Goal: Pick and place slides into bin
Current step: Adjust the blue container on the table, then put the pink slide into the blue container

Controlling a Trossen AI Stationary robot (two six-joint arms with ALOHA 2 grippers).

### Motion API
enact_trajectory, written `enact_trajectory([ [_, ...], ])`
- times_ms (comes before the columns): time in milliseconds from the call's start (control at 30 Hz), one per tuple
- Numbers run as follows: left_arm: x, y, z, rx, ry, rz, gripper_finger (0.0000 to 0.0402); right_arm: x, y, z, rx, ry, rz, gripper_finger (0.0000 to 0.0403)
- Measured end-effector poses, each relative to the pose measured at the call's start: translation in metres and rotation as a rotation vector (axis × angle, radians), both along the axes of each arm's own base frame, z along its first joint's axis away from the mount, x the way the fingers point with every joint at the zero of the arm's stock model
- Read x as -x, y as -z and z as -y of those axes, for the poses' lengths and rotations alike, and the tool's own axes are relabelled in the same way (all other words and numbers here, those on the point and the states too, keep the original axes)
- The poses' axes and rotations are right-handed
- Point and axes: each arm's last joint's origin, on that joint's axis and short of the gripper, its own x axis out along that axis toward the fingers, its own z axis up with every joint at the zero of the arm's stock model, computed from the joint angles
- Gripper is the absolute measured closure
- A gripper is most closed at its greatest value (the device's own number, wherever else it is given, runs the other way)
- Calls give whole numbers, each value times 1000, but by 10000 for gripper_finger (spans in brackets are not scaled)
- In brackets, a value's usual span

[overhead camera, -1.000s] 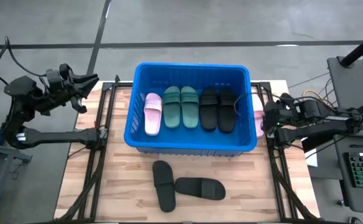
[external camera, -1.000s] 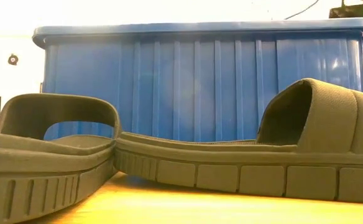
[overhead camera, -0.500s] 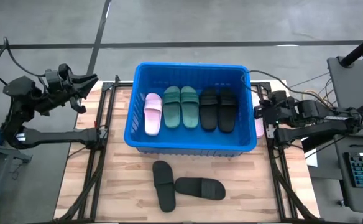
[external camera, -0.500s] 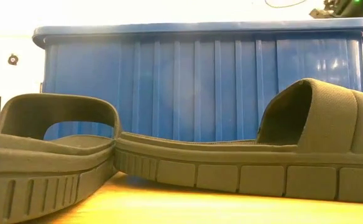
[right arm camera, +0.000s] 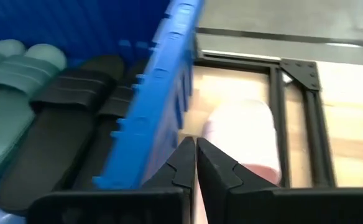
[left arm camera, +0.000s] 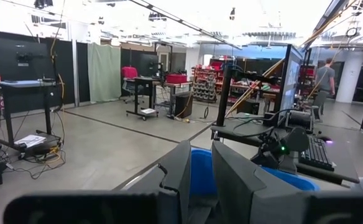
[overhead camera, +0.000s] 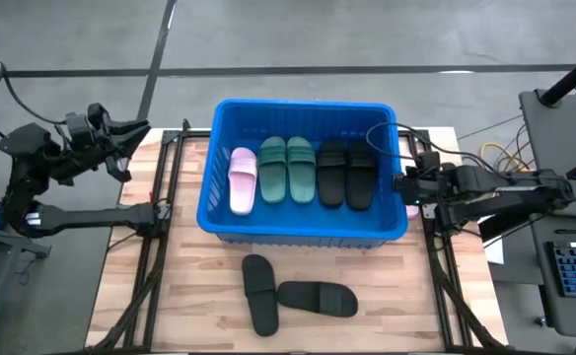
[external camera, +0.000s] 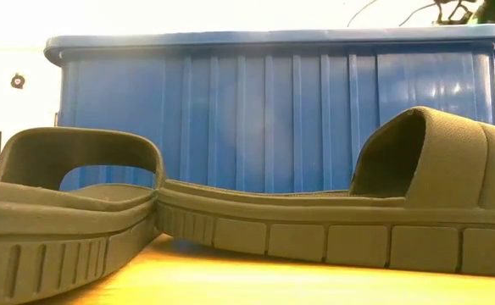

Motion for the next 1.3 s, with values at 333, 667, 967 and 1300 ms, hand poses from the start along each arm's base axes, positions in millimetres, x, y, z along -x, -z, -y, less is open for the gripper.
enact_trajectory([
  [333, 8, 0, 2, -4, 0, 24, 349, -16, 1, 9, 40, -80, -1, 395],
  [667, 9, 0, 2, -3, 0, 28, 349, -45, 0, 35, 39, -219, -23, 395],
  [967, 12, 0, 3, -3, 1, 35, 349, -37, -10, 43, 117, -266, -133, 391],
  [1300, 17, 0, 4, -7, 1, 50, 349, 13, -27, 26, 143, -564, -437, 292],
])
